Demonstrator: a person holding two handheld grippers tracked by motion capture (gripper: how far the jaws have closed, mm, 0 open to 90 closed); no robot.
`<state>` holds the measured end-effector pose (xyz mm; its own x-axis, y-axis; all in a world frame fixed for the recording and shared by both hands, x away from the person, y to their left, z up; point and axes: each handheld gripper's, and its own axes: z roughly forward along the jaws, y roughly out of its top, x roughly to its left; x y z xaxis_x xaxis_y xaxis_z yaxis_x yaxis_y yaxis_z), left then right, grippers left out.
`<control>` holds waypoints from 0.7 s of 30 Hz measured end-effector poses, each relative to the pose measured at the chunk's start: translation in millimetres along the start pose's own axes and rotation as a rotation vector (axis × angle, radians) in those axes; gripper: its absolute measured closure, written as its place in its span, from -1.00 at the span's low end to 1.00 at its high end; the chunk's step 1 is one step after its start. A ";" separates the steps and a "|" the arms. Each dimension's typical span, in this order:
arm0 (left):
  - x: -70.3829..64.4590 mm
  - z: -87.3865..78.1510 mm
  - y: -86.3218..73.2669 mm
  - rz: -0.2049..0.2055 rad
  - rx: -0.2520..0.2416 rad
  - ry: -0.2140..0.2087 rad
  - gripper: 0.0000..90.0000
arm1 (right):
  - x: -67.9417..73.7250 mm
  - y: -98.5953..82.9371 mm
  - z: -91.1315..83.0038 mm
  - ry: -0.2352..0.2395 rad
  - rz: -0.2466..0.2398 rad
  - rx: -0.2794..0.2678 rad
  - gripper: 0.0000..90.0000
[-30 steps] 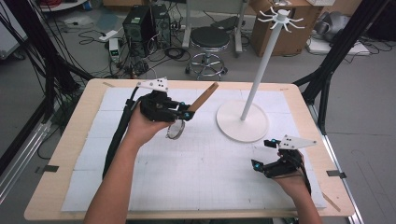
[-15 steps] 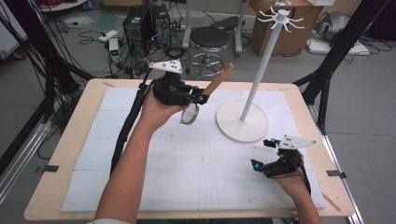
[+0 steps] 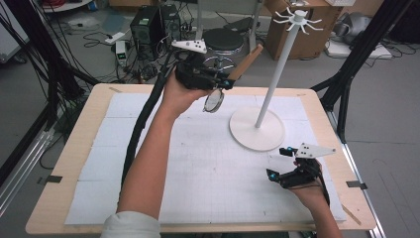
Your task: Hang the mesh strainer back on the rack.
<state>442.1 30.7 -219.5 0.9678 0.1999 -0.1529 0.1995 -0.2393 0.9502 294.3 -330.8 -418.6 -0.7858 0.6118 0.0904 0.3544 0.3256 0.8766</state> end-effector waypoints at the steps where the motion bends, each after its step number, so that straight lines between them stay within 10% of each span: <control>1: 0.8 1.5 3.6 0.005 0.001 0.004 0.53 | -0.3 0.0 0.0 -0.001 0.000 -0.003 -0.99; 21: 18.5 8.8 42.4 0.018 -0.052 -0.020 0.53 | 0.1 0.4 -0.8 0.002 0.000 -0.009 -0.99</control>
<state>469.8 15.9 -184.4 0.9741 0.1769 -0.1409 0.1747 -0.1927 0.9656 293.9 -331.2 -417.8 -0.7867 0.6106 0.0911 0.3496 0.3189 0.8810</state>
